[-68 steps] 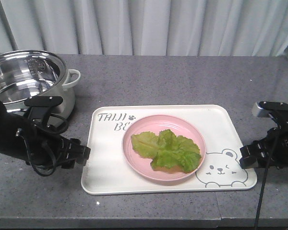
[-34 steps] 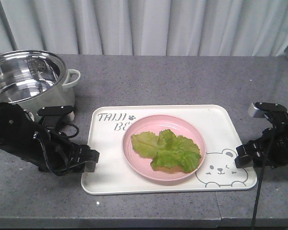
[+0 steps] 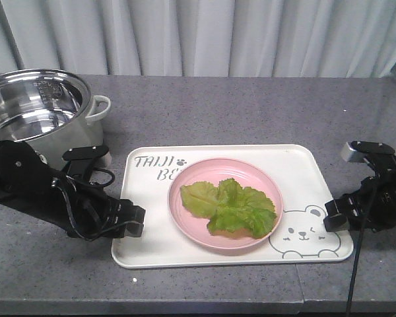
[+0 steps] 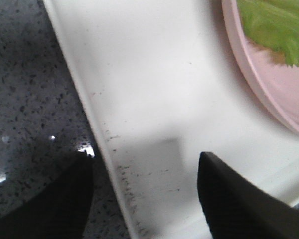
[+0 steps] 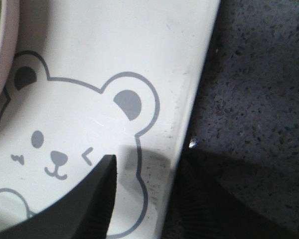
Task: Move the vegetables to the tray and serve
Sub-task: 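Close both grippers on the tray edges and lift the tray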
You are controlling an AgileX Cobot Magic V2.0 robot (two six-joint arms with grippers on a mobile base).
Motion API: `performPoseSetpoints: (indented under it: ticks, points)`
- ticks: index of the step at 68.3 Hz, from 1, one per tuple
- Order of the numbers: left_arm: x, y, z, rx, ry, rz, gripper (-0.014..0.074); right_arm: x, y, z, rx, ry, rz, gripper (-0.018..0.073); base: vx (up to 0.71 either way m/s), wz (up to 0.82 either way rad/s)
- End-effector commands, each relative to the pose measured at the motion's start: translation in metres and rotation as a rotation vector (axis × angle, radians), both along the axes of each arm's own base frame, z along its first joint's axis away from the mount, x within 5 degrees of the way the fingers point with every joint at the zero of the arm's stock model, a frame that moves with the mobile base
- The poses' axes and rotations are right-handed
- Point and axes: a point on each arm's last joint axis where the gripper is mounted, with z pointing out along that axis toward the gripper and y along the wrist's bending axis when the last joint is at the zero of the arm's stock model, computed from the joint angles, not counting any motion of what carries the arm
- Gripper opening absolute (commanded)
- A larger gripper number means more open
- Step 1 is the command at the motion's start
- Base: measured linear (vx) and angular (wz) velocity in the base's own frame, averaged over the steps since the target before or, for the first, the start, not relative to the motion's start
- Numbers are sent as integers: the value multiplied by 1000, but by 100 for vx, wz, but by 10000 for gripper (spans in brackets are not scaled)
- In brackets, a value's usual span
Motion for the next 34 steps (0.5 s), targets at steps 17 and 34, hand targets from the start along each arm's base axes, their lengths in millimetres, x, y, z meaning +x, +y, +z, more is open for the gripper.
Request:
performPoseSetpoints:
  ticks: [17, 34]
  points:
    - [1, -1, 13, -33, -33, 12, 189, 1, 0, 12, 1, -36, 8, 151, 0, 0]
    - [2, -1, 13, -33, -40, 15, 16, 1, 0, 12, 6, -28, 2, 71, 0, 0]
